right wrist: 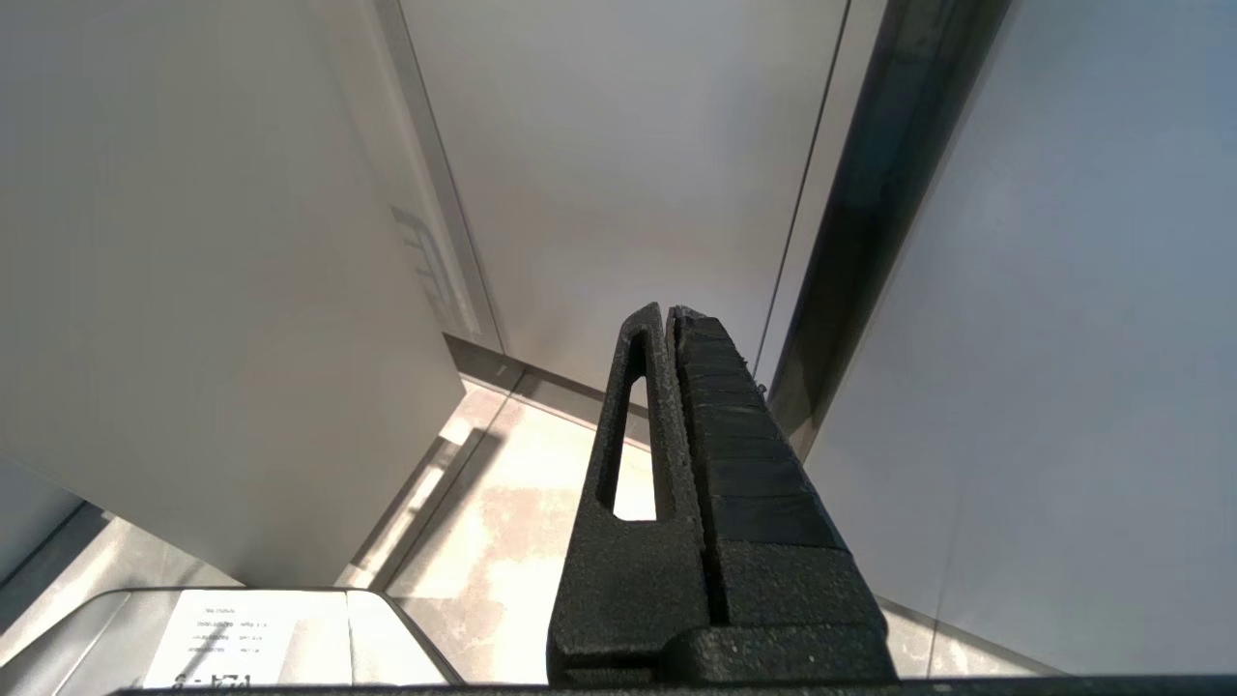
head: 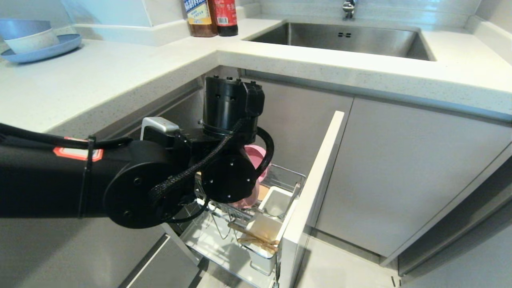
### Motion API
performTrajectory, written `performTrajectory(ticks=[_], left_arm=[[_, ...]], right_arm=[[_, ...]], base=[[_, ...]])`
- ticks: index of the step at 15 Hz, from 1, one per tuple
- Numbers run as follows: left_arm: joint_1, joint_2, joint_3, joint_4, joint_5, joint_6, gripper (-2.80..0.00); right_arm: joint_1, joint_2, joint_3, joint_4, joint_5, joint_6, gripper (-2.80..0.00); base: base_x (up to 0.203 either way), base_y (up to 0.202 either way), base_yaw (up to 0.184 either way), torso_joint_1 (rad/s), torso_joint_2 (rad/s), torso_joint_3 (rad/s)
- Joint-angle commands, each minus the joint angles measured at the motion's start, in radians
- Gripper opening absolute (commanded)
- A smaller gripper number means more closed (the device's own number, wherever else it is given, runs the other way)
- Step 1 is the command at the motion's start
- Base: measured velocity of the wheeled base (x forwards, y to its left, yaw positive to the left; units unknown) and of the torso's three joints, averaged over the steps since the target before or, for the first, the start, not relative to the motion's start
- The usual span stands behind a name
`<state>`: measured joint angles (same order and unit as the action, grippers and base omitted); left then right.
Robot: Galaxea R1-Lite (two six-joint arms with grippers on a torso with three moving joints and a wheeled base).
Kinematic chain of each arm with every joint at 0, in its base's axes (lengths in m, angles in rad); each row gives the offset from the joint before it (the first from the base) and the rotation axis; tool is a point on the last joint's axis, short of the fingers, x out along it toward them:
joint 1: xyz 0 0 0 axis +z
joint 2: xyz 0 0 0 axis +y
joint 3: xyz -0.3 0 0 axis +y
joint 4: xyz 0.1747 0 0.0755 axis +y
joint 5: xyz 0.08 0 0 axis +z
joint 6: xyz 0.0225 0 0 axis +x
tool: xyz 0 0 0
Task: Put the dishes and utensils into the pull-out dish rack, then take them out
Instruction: Pick up the plate and place it in the cupboard
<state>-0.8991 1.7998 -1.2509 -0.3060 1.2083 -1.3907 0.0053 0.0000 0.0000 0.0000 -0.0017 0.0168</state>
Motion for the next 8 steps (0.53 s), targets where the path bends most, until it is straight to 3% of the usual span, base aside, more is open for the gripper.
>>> performTrajectory(ticks=[1,8], left_arm=[[0.009,-0.003,0.001,-0.001,0.008,-0.010,-2.80],[0.054,-0.002,0.026,0.003,0.007,-0.044,-2.80]], right_arm=[[0.001,0.000,0.002,0.000,0.000,0.000,-2.80],[0.001,0.000,0.002,0.000,0.000,0.000,-2.80]], base=[[0.000,0.000,0.000,0.000,0.00,0.000],[0.000,0.000,0.000,0.000,0.00,0.000]])
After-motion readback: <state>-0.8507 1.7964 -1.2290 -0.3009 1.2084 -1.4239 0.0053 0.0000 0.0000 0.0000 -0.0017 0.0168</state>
